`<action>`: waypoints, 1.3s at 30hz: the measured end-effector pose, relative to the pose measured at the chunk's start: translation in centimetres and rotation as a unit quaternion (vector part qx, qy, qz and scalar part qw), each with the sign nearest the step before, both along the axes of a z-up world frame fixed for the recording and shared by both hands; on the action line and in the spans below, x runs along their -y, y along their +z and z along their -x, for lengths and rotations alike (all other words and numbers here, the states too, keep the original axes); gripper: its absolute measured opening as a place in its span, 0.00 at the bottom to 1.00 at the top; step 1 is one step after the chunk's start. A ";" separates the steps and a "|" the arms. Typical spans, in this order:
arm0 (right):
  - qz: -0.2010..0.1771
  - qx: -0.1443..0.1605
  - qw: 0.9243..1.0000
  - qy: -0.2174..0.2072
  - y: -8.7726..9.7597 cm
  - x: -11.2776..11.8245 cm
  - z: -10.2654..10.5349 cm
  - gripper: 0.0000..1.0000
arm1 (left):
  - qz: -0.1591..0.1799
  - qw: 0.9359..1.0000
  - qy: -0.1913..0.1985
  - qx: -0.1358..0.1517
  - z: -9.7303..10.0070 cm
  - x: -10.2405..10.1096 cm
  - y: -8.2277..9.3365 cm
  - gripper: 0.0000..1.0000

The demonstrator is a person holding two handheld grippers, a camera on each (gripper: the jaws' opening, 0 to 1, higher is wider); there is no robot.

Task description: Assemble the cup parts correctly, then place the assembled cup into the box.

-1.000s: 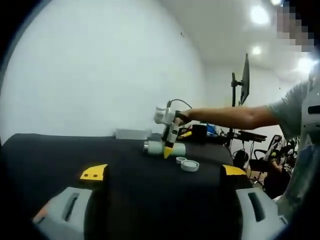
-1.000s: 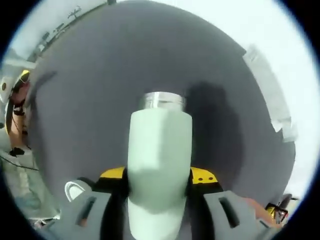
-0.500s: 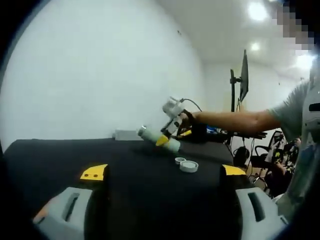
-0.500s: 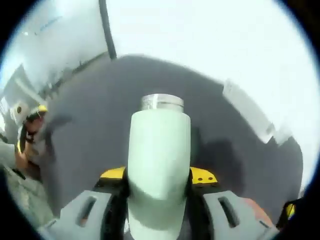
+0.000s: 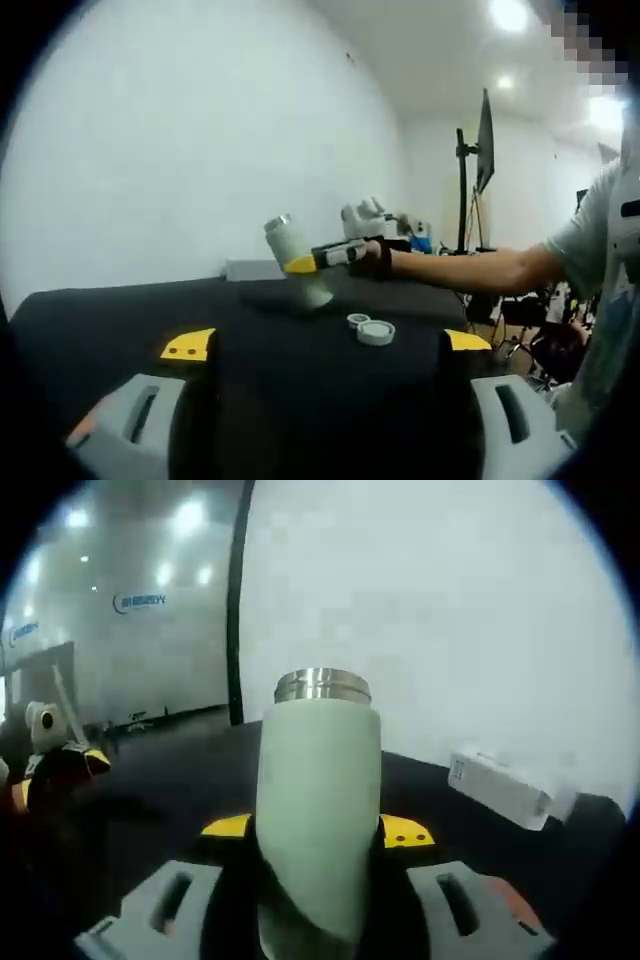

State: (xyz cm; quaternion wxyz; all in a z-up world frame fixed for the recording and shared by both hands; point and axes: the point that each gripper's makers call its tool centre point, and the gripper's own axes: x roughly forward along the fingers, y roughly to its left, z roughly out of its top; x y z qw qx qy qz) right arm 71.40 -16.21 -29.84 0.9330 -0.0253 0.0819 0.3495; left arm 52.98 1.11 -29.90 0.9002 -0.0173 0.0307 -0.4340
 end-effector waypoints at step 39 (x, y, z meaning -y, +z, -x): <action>-0.050 0.067 0.997 0.008 -1.7 0.7 3.1 0.46 | -0.015 1.000 -0.022 0.012 0.9 2.9 1.5 0.83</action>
